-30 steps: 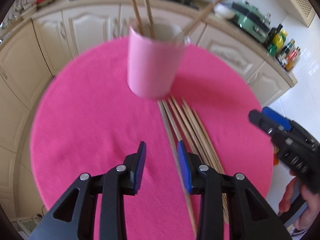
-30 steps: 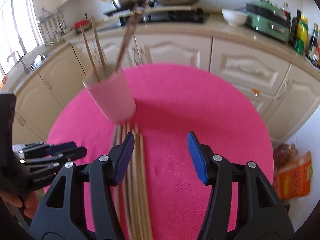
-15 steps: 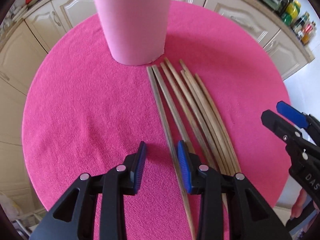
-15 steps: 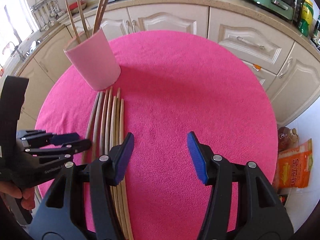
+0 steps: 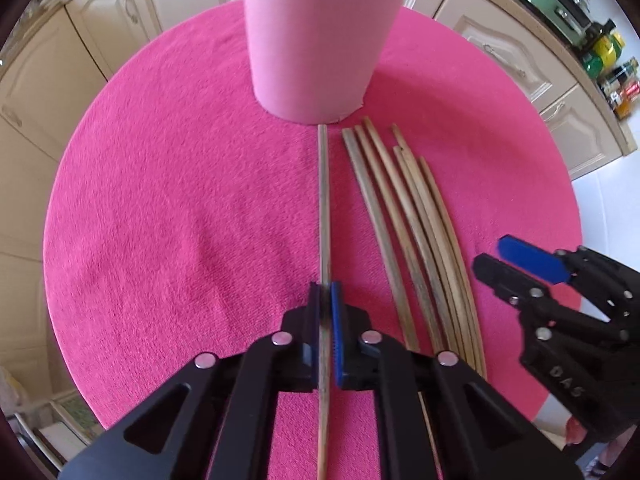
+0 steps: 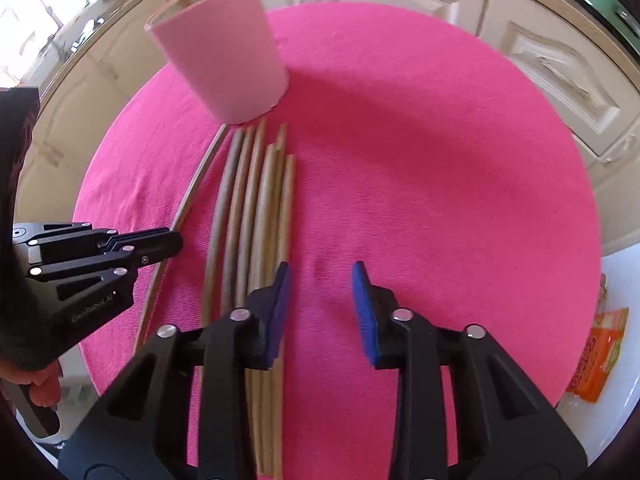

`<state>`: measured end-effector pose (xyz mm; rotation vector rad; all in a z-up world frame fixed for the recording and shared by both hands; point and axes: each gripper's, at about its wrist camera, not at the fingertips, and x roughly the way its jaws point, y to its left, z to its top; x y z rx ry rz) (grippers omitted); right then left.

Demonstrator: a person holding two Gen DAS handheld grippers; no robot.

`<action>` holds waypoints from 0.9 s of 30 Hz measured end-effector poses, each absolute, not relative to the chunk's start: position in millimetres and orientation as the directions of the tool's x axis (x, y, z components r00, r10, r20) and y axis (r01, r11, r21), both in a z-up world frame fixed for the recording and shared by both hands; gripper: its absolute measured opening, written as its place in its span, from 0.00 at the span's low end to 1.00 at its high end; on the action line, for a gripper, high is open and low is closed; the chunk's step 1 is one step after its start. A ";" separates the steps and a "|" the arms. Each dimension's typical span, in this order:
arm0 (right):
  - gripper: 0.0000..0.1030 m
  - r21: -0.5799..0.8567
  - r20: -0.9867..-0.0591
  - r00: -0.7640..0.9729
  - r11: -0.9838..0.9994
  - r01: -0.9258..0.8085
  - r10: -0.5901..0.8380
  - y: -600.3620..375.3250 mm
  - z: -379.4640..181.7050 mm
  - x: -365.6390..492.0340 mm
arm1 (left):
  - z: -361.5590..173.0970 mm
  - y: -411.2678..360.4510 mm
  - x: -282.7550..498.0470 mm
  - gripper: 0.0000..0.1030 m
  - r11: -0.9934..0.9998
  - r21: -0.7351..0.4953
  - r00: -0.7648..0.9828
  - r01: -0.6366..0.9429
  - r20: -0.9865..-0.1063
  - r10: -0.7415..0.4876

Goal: Organize utensils
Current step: 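Grasp a chopstick with the left tool while the right tool grasps another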

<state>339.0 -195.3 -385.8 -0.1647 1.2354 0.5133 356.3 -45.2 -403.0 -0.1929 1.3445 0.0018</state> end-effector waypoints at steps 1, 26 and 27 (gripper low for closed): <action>0.27 0.153 -0.934 0.222 0.874 -0.462 0.280 -191.7 -387.3 339.4 | -402.5 -42.7 354.6 0.06 0.982 -0.148 0.227 -0.117 -0.967 -0.118; 0.08 0.148 -0.966 0.136 0.904 -0.402 0.219 -178.6 -388.3 361.2 | -378.8 15.4 317.3 0.05 0.967 -0.220 0.298 -0.131 -0.939 -0.173; 0.04 0.165 -0.962 0.139 0.905 -0.392 0.235 -179.8 -386.3 361.7 | -377.7 16.7 316.8 0.05 0.966 -0.222 0.303 -0.132 -0.937 -0.174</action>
